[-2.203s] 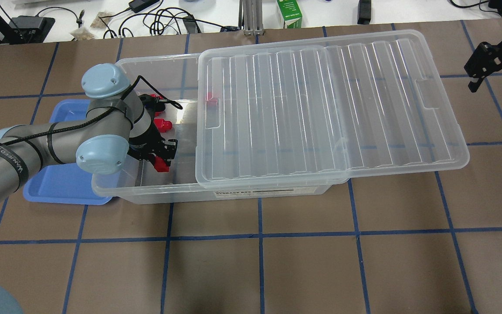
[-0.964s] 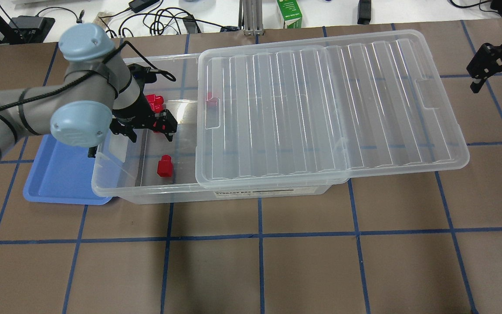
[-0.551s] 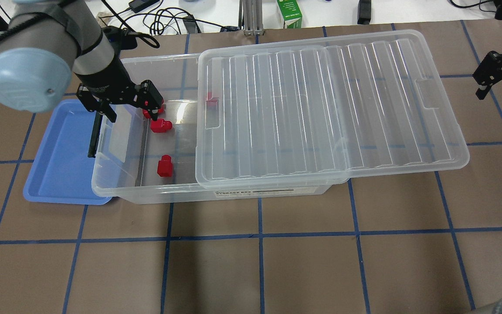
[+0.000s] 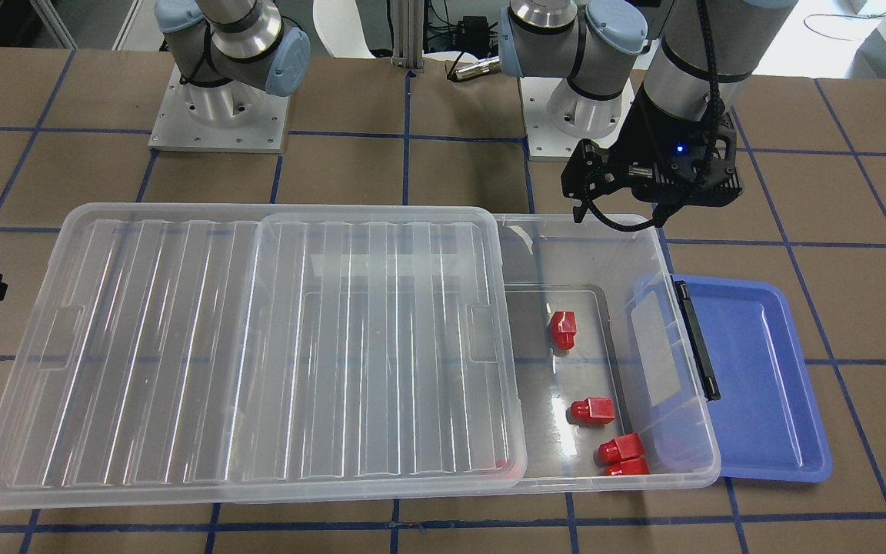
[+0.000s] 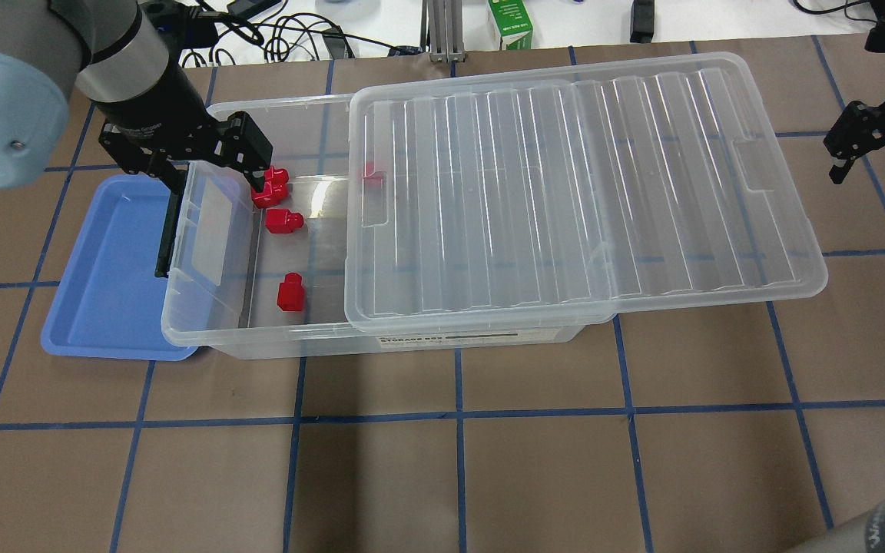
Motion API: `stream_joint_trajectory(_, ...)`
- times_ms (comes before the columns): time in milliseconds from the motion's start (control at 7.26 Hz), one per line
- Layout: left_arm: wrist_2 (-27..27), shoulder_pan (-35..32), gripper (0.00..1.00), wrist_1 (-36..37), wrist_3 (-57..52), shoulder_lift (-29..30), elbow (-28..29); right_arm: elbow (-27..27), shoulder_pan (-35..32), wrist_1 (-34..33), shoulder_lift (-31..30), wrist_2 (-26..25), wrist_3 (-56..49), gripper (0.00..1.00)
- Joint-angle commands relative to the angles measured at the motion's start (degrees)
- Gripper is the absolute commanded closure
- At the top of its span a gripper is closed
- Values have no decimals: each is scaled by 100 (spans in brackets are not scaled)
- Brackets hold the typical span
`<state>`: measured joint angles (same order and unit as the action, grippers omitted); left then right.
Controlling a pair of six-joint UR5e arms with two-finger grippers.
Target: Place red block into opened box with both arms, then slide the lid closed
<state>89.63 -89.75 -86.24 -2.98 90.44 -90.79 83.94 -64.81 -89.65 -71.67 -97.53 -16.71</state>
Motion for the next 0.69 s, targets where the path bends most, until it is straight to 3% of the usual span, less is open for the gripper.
stream_joint_trajectory(0,202,-16,0,2,-19,-97,-8,525,-6,-525,-188,-12,-33,0)
stream_joint_trajectory(551,274,45,0,-260,-1,122,438,544,-93,-598,-224,5,10,0)
